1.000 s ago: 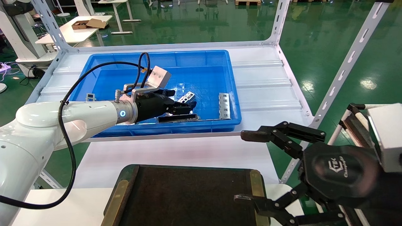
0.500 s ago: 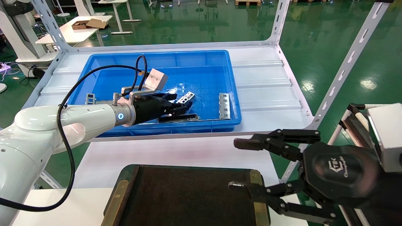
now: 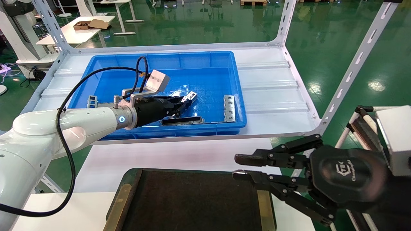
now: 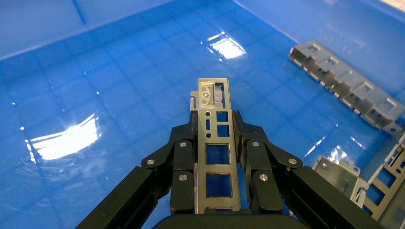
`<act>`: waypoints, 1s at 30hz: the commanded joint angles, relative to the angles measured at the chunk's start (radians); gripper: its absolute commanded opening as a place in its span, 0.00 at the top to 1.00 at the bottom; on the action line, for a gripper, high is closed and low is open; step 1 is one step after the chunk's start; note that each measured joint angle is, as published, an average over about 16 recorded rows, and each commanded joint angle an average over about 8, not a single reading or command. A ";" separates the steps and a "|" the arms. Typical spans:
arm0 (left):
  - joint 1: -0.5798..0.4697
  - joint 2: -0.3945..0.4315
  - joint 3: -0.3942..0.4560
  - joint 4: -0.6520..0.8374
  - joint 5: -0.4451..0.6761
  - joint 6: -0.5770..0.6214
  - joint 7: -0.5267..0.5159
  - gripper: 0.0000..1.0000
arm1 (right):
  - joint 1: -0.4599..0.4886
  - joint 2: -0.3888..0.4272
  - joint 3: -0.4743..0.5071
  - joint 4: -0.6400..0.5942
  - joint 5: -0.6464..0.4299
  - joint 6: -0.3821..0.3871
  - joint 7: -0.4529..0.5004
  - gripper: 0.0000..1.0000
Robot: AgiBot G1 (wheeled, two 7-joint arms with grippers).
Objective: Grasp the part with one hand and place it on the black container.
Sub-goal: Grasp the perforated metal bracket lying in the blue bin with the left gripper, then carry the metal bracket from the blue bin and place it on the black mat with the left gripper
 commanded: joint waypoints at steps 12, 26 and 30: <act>-0.018 -0.070 -0.077 -0.063 -0.126 0.231 0.123 1.00 | 0.000 0.000 0.000 0.000 0.000 0.000 0.000 1.00; 0.088 -0.188 -0.132 -0.218 -0.250 0.655 0.099 1.00 | 0.000 0.000 0.000 0.000 0.000 0.000 0.000 1.00; 0.187 -0.212 -0.130 -0.322 -0.271 0.721 0.056 1.00 | 0.000 0.000 0.000 0.000 0.000 0.000 0.000 1.00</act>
